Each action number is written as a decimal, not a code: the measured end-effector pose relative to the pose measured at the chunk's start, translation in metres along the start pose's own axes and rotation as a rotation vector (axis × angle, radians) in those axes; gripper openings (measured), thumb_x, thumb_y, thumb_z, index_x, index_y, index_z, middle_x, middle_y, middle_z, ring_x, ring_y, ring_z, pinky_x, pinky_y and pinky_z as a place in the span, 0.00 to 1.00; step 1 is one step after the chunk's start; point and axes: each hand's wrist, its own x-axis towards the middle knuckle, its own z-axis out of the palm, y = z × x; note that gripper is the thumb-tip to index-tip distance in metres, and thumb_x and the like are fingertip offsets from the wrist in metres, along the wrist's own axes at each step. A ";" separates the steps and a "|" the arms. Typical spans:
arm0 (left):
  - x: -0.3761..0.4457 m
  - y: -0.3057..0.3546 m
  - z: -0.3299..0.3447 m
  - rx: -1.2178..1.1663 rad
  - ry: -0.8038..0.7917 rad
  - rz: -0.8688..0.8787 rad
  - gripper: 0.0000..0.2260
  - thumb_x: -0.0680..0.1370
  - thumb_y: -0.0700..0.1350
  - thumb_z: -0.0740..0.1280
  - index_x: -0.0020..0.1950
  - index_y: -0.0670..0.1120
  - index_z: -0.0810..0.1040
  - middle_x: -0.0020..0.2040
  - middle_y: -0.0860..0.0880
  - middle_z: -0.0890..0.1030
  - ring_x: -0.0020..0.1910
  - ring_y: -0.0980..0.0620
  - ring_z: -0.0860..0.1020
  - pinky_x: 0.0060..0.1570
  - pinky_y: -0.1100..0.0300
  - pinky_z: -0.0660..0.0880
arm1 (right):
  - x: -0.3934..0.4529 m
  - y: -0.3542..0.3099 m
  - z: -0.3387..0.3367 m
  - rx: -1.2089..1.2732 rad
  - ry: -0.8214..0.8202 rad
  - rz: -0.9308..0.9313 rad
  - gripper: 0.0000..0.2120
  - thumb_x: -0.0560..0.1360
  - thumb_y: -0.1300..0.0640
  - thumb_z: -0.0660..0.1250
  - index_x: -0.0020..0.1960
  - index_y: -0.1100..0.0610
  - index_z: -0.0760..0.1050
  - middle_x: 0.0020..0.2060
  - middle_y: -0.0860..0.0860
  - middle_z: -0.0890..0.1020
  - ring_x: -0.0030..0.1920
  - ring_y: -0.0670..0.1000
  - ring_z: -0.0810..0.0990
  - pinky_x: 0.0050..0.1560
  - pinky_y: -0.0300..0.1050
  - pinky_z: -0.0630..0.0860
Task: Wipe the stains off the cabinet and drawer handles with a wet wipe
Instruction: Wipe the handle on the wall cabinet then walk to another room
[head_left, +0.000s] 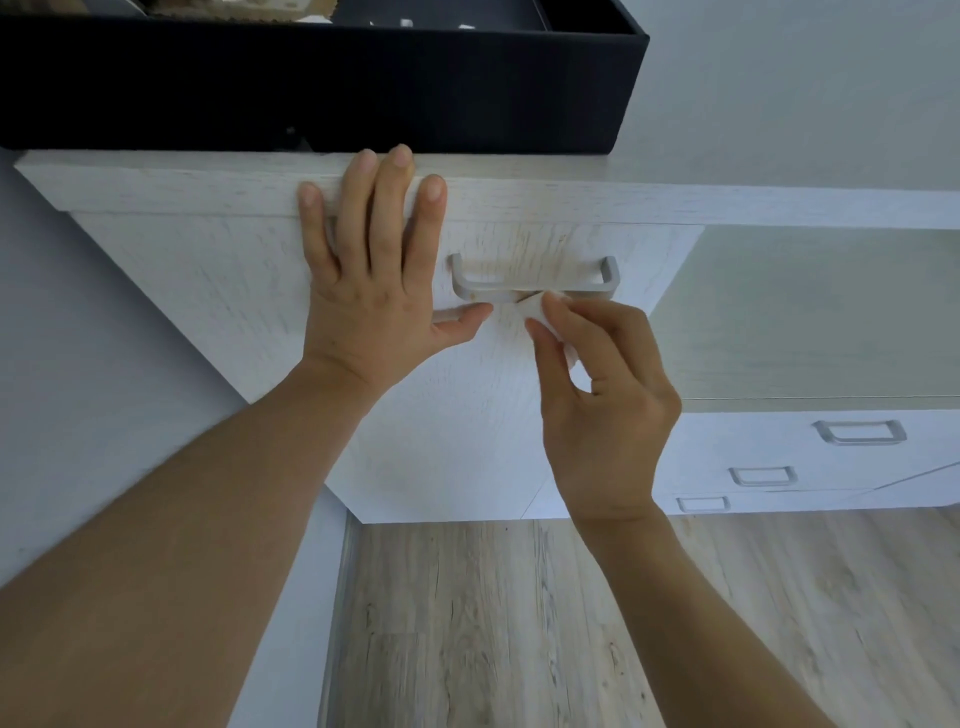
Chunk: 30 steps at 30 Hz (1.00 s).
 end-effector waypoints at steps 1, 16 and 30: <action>0.000 0.000 0.000 -0.006 0.001 -0.001 0.41 0.76 0.71 0.54 0.71 0.39 0.48 0.68 0.39 0.58 0.67 0.39 0.60 0.64 0.40 0.58 | 0.000 0.000 0.000 0.004 0.012 0.010 0.07 0.71 0.68 0.72 0.49 0.66 0.82 0.42 0.58 0.81 0.40 0.55 0.81 0.44 0.39 0.77; -0.001 0.000 -0.001 -0.041 0.014 0.019 0.45 0.76 0.71 0.52 0.76 0.40 0.37 0.68 0.39 0.58 0.67 0.39 0.59 0.65 0.40 0.60 | 0.000 0.004 -0.006 -0.018 0.000 -0.054 0.07 0.72 0.67 0.71 0.49 0.65 0.81 0.43 0.58 0.82 0.41 0.55 0.81 0.41 0.49 0.79; -0.004 0.000 0.005 -0.066 0.047 0.028 0.48 0.76 0.71 0.54 0.75 0.39 0.32 0.68 0.39 0.58 0.68 0.39 0.59 0.68 0.40 0.56 | 0.007 0.001 0.000 -0.030 -0.051 -0.177 0.06 0.72 0.67 0.70 0.49 0.65 0.82 0.42 0.58 0.82 0.41 0.54 0.80 0.42 0.45 0.79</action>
